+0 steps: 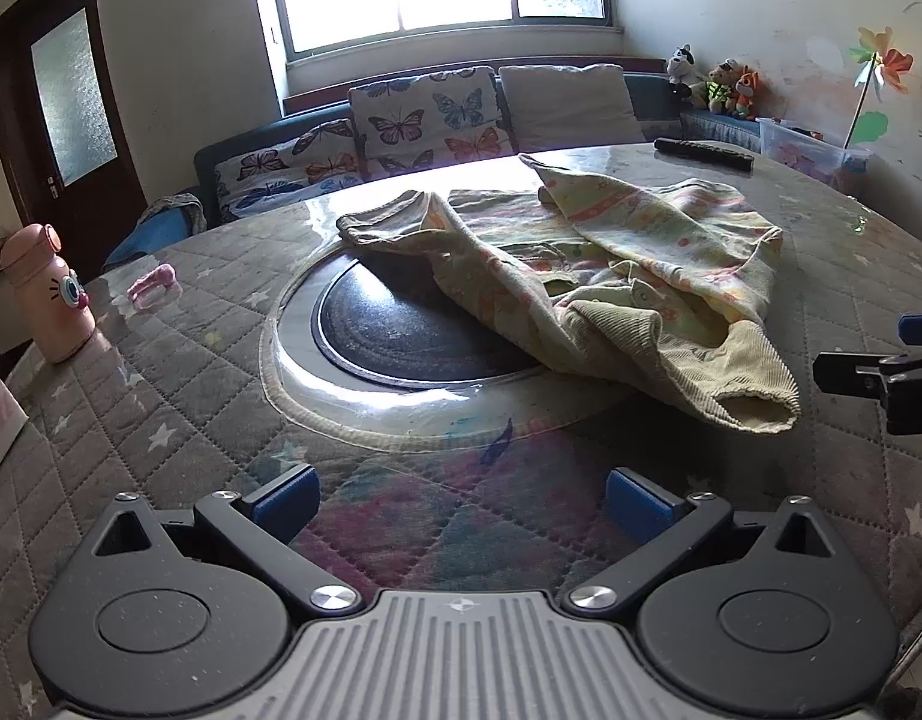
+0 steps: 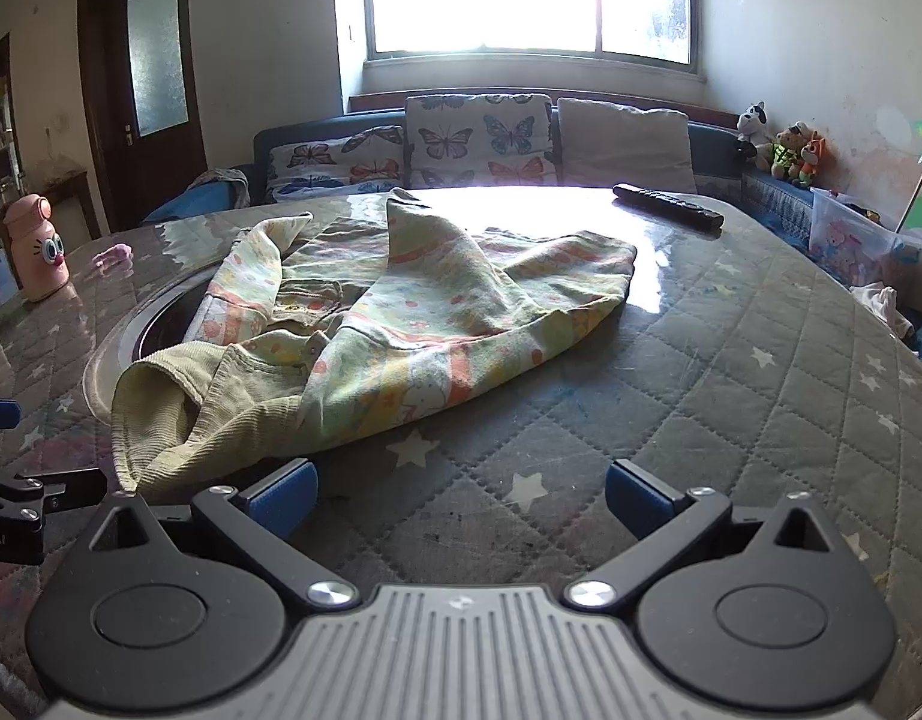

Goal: Fold clothes
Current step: 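Move both grippers toward the crumpled striped shirt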

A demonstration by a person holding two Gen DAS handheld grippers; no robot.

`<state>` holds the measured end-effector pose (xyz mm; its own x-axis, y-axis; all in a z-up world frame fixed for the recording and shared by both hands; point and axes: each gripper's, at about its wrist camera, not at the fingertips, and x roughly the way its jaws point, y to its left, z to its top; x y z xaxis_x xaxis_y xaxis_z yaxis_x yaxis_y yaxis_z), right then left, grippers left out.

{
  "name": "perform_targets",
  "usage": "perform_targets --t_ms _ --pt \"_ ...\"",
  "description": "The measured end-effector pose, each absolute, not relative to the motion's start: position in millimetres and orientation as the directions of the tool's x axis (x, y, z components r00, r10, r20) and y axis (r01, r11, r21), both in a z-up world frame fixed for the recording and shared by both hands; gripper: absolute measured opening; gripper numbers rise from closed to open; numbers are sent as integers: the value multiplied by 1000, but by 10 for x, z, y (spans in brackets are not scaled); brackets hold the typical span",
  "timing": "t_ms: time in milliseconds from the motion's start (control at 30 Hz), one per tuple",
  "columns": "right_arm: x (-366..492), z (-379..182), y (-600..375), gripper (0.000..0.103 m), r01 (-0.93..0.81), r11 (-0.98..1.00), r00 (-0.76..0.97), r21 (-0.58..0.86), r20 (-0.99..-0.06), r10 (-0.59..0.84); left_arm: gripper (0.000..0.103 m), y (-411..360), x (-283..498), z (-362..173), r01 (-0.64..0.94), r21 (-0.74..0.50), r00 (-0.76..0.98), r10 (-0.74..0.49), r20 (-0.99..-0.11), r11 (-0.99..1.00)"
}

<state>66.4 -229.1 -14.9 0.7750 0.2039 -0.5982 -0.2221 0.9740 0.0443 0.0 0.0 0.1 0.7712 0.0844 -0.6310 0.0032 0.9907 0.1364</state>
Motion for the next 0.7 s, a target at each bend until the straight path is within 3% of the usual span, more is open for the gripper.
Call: perform_targets --t_ms 700 --pt "757 -142 -2276 103 -243 969 761 37 -612 214 103 26 121 12 1 133 753 87 -652 991"
